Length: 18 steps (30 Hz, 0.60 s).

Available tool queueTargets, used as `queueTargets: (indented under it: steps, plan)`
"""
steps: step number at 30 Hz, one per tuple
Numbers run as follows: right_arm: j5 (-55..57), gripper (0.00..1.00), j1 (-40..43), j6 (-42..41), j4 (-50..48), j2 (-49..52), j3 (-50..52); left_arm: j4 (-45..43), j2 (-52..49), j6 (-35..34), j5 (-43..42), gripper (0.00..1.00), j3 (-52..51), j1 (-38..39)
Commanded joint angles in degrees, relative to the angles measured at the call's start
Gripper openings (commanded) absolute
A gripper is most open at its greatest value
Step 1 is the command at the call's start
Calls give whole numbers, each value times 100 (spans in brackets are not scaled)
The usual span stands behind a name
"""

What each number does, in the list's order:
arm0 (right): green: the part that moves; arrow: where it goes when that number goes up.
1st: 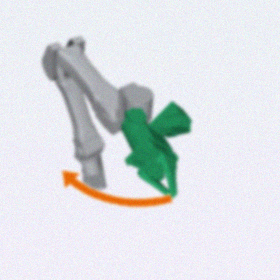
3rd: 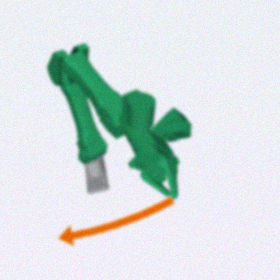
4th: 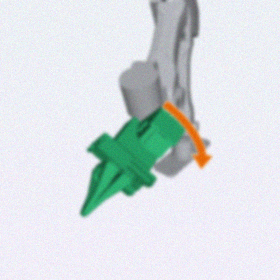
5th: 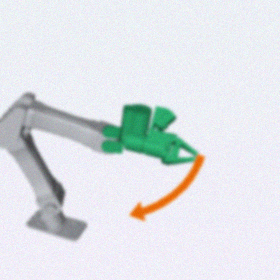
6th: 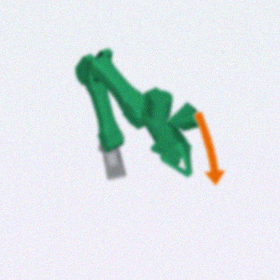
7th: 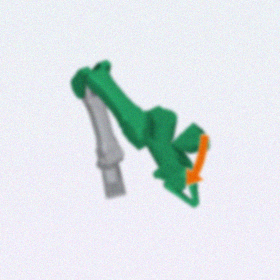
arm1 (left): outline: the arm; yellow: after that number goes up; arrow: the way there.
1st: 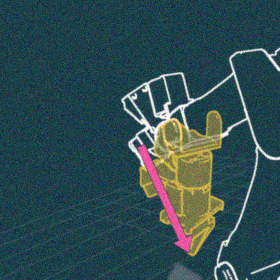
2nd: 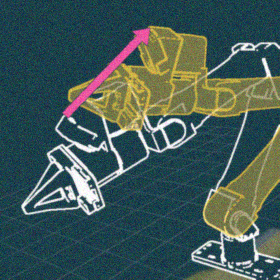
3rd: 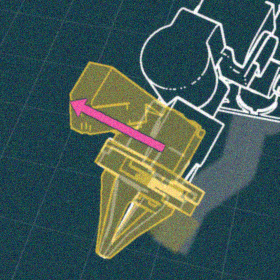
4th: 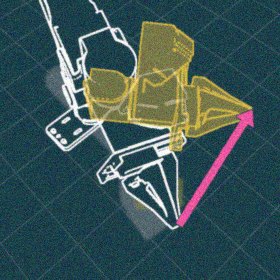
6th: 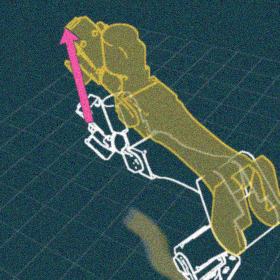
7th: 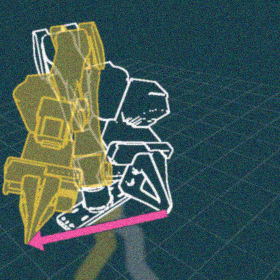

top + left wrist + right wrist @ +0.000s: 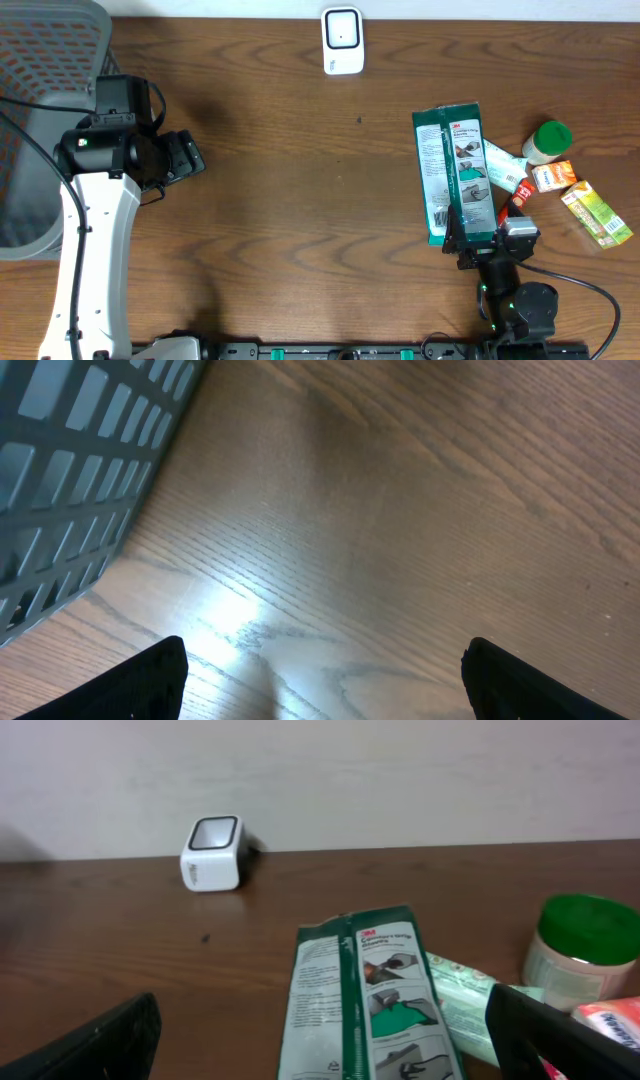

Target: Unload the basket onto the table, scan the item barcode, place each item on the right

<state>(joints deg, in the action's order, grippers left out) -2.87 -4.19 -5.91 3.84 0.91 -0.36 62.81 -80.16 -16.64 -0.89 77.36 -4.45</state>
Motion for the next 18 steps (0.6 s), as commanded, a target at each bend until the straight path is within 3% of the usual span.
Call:
queueTargets:
  steps: [1, 7, 11, 18]
  plan:
    - [-39, 99, -66, -197, 22, -9, 7, 13, -33, 31, 94, 89, -17, -26]
    - [-13, 99, -66, -160, 17, -9, 7, 13, -33, 31, 94, 89, -17, -26]
    - [457, 99, -63, 341, 22, -11, 7, 13, -33, 31, 94, 89, -17, -26]
    - [271, 99, -66, 835, 42, -11, 7, 13, -33, 31, 94, 89, -17, -26]
